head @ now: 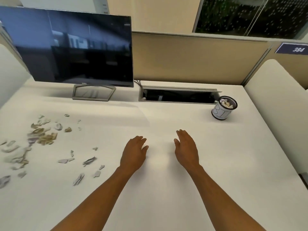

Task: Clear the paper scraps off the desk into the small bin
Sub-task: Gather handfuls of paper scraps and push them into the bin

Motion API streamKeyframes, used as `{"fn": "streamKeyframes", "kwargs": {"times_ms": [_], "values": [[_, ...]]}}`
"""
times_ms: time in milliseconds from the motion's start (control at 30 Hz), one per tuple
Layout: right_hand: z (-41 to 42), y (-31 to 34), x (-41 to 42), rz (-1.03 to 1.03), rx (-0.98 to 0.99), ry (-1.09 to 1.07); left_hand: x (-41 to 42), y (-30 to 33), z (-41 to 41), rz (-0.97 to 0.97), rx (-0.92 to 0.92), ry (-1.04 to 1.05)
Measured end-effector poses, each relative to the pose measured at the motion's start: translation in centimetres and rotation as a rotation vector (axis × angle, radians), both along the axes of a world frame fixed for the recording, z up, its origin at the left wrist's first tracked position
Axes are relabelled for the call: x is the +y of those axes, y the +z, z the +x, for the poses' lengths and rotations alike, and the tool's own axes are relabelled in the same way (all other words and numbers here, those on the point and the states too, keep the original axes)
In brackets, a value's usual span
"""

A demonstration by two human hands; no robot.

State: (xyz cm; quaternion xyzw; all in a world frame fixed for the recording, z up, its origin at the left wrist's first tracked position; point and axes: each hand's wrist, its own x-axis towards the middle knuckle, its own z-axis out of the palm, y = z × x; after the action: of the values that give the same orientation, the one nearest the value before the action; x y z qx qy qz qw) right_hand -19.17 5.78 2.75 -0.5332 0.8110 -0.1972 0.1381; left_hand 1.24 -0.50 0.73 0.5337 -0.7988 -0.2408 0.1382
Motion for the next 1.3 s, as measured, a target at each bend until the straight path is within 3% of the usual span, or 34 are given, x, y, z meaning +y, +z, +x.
{"fn": "streamKeyframes", "kwargs": {"times_ms": [133, 300, 967, 1300], "values": [[5.0, -1.6, -0.1, 0.024, -0.029, 0.046, 0.7, -1.9, 5.7, -0.130, -0.075, -0.014], [10.0, -2.3, -0.8, 0.058, -0.033, 0.160, 2.1, -3.2, 11.5, -0.112, -0.190, 0.013], [21.5, -5.6, 0.6, 0.205, 0.054, 0.552, 7.1, -5.7, 23.3, -0.033, -0.187, 0.502], [30.0, -7.2, -3.1, 0.192, 0.193, 0.466, 2.7, -6.5, 30.3, -0.036, -0.295, 0.334]]}}
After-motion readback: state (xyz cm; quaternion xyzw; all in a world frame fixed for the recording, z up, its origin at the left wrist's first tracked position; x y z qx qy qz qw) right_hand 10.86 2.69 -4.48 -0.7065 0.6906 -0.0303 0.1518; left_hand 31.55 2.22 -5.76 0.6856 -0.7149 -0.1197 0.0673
